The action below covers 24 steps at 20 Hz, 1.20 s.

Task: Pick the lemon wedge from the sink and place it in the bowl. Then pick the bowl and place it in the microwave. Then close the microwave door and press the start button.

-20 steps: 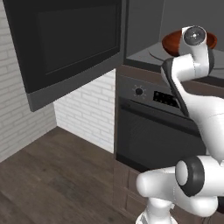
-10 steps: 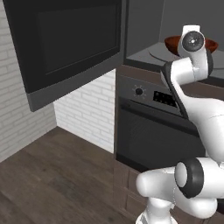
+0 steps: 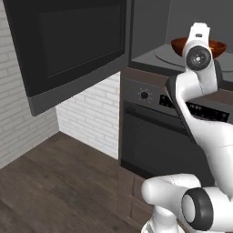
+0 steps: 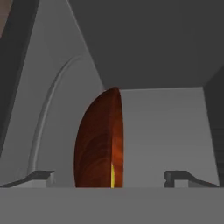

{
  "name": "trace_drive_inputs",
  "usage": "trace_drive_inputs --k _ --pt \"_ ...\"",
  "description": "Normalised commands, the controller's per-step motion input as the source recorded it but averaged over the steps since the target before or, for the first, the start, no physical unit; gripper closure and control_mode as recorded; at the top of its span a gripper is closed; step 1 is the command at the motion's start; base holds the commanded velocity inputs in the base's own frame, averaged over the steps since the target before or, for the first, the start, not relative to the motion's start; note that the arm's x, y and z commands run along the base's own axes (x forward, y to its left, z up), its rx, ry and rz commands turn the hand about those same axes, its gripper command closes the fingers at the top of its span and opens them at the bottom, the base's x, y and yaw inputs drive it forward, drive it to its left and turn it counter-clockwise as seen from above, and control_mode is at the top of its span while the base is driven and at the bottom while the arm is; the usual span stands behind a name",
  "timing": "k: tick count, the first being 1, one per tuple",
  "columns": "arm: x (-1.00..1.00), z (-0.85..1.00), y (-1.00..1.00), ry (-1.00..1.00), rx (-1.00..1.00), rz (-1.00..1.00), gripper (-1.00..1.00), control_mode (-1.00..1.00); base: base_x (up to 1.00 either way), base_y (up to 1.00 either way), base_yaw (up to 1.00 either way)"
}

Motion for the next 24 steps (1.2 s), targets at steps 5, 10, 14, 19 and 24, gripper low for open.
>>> trace_drive_inputs --k 5,10,14,19,24 --pt "-0.99 0.54 0.38 0.04 -0.01 0.0 -1.0 -1.0 0.0 0.0 0.0" --pt "-1.0 0.16 0.35 0.08 0.0 0.0 -1.0 -1.0 0.0 0.0 0.0" --pt "-1.0 0.0 0.44 -0.01 0.0 0.0 -1.0 -1.0 0.0 0.0 0.0" --pt "-1.0 -0.05 0.61 -0.04 0.0 0.0 -1.0 -1.0 0.0 0.0 0.0" --pt "-1.0 -0.05 0.73 -0.01 0.0 0.0 -1.0 -1.0 0.0 0.0 0.0"
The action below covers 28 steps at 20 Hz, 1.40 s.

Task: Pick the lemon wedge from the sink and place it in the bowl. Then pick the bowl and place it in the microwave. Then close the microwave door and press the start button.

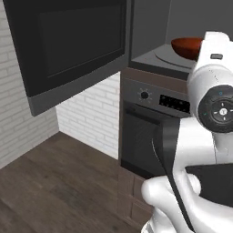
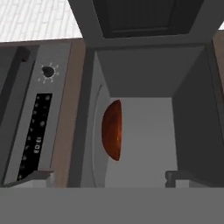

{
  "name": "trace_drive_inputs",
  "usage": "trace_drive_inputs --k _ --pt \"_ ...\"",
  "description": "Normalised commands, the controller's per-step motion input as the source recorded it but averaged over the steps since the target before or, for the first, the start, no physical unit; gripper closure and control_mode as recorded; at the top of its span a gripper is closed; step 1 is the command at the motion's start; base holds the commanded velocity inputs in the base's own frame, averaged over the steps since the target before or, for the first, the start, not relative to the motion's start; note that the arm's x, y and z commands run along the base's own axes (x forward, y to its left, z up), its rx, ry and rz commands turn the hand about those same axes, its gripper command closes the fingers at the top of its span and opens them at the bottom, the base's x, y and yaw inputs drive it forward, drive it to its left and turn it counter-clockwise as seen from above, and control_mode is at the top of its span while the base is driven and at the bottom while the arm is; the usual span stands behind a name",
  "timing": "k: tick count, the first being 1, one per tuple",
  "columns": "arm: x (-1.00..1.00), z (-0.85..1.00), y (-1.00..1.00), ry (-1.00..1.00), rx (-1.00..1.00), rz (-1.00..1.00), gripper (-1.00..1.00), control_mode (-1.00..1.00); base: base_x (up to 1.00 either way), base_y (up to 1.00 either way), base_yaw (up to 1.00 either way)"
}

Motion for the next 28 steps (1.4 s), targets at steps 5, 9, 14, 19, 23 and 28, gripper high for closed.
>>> trace_drive_inputs --k 5,9,14,19,23,28 --pt "-0.99 -0.05 0.71 0.0 0.0 0.0 -1.0 -1.0 0.0 0.0 0.0" --pt "-0.79 -0.12 0.78 -0.04 0.0 0.0 -1.0 -1.0 0.0 0.0 0.0" --pt "-0.1 -0.45 0.96 -0.04 -0.02 0.0 -1.0 -1.0 0.0 0.0 0.0" --pt "0.19 -0.37 1.0 -0.07 -0.01 0.0 -1.0 -1.0 0.0 0.0 0.0" --pt "0.29 -0.18 0.99 -0.02 0.0 0.0 -1.0 -1.0 0.0 0.0 0.0" --pt "0.5 -0.21 1.0 0.0 0.0 -0.01 -1.0 -1.0 0.0 0.0 0.0"
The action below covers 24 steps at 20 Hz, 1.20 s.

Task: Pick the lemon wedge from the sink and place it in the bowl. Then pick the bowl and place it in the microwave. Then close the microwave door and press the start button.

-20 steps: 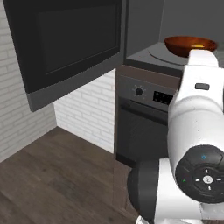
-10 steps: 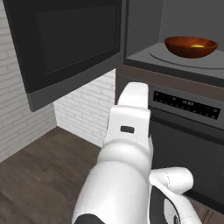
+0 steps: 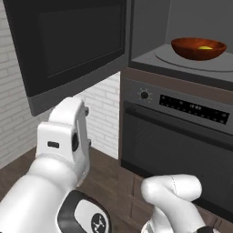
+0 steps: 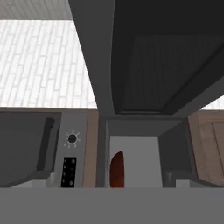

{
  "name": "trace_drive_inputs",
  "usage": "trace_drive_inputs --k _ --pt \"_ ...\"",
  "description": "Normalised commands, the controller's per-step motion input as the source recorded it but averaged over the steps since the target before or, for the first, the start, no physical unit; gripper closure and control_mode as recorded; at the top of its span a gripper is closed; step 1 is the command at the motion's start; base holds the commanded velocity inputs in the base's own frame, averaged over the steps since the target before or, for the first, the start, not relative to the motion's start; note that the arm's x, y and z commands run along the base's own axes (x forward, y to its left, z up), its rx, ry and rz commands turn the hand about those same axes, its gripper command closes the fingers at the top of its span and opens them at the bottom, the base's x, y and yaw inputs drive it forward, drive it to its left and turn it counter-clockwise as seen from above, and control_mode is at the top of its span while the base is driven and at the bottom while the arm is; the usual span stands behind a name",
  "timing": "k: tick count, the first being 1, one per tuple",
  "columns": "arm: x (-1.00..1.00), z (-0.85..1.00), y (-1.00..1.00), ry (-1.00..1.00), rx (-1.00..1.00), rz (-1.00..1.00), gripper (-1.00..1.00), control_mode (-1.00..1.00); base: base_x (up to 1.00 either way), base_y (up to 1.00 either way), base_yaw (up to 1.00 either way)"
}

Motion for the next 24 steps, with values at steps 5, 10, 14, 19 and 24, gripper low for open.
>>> trace_drive_inputs --k 5,10,14,19,24 --pt "0.55 -0.34 0.92 0.0 0.0 -0.01 -1.0 -1.0 0.0 0.0 0.0" --pt "0.57 -0.32 0.92 0.0 0.0 -0.01 -1.0 -1.0 0.0 0.0 0.0" --pt "0.64 -0.22 0.76 0.0 0.0 -0.01 -1.0 -1.0 0.0 0.0 0.0" --pt "0.64 -0.29 0.78 0.0 0.0 -0.01 -1.0 -1.0 0.0 0.0 0.0" --pt "0.53 -0.2 0.77 -0.03 0.0 -0.03 -1.0 -1.0 0.0 0.0 0.0"
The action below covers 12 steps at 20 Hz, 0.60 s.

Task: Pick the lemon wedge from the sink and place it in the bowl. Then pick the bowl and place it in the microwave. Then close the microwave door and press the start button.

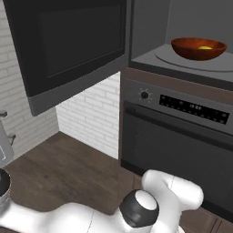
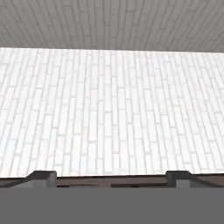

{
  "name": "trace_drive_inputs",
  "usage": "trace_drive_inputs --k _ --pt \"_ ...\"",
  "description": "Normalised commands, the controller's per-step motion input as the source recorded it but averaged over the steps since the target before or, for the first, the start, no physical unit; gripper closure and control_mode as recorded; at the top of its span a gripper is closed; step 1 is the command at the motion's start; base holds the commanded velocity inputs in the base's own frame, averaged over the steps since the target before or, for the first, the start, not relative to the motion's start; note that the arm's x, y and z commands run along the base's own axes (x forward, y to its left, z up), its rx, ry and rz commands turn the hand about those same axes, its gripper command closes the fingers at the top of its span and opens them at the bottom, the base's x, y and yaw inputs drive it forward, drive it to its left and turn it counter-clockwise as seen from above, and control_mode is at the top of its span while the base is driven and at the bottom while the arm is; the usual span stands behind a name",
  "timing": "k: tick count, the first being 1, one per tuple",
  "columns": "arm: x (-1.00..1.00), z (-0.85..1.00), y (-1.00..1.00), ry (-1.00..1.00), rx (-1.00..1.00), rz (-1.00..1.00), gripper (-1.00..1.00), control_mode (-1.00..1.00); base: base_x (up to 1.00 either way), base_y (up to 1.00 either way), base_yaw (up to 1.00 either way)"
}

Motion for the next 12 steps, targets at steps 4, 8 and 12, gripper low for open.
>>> trace_drive_inputs --k 4,8,12 --pt "0.45 0.0 0.07 -0.03 0.0 -0.07 -1.0 -1.0 0.0 0.0 0.0" --pt "0.25 -0.09 -0.08 -0.04 -0.01 -0.03 -1.0 -1.0 0.0 0.0 0.0" --pt "0.23 -0.19 -0.23 -0.07 -0.09 -0.01 -1.0 -1.0 0.0 0.0 0.0"
